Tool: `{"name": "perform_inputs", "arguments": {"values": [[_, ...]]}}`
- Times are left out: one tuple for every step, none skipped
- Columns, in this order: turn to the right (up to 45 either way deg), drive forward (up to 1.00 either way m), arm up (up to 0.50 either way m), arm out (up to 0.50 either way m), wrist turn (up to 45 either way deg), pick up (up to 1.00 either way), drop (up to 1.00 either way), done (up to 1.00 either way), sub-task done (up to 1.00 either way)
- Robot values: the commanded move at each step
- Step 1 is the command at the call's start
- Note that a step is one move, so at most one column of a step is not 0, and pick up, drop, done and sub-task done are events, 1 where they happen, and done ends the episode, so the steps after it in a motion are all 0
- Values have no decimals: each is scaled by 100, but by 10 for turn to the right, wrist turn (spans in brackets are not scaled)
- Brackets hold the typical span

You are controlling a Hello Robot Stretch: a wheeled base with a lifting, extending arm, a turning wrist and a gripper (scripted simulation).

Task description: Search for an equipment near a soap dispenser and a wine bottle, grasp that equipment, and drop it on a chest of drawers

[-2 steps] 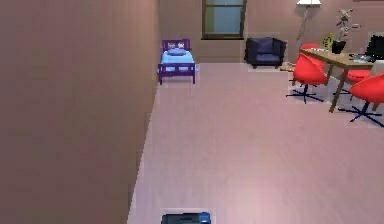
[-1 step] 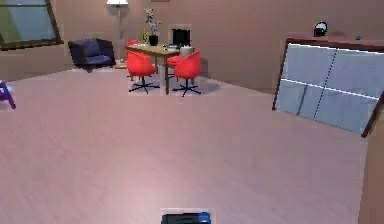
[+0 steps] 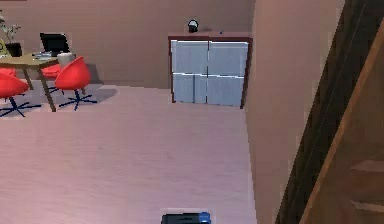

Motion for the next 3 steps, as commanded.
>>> {"name": "perform_inputs", "arguments": {"values": [[0, 80, 0, 0, 0, 0, 0, 0, 0], [30, 0, 0, 0, 0, 0, 0, 0, 0], [-450, 0, 0, 0, 0, 0, 0, 0, 0]]}}
